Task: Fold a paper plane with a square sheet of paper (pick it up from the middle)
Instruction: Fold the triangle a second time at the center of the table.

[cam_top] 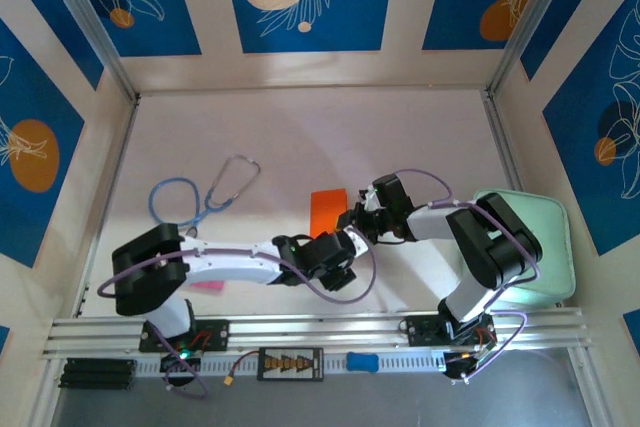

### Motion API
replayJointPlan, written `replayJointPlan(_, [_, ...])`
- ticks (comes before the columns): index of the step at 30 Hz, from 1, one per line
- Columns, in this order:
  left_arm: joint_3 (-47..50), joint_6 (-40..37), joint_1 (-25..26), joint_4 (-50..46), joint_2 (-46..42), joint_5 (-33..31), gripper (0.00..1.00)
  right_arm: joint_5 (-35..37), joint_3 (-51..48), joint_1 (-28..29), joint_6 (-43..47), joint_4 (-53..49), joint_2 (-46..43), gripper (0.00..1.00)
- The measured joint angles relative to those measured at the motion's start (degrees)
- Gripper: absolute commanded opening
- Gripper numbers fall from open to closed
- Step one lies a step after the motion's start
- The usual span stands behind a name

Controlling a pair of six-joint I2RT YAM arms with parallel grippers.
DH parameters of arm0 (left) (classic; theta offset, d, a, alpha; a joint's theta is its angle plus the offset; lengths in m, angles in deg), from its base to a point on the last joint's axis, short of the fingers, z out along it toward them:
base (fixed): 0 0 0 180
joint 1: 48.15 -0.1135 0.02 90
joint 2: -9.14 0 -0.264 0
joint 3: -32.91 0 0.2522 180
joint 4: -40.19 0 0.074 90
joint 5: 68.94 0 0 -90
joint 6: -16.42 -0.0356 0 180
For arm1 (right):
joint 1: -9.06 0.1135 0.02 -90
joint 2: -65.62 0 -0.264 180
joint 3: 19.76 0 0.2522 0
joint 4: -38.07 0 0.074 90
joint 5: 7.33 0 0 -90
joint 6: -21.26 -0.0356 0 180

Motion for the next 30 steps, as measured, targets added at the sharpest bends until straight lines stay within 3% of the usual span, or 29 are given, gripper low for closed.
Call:
replayJointPlan(7, [-2.4, -2.1, 0.9, -1.0, 3.6, -6.9, 0.76, -0.2, 0.0, 0.0, 0.0, -0.1, -0.5, 0.19])
replayJointPlan(12, [-2.8, -2.7, 1.0, -1.5, 4.9, -9.3, 0.65, -0.4, 0.0, 0.0, 0.0, -0.1, -0.5, 0.19])
replayJointPlan(18, [-3.1, -2.6, 1.0, -1.5, 5.3, -10.0, 0.60, -0.4, 0.0, 0.0, 0.0, -0.1, -0.5, 0.19])
replayJointPlan(30, [-3.1, -2.4, 1.0, -1.3, 5.3, -10.0, 0.22, -0.4, 0.0, 0.0, 0.0, -0.1, -0.5, 0.19])
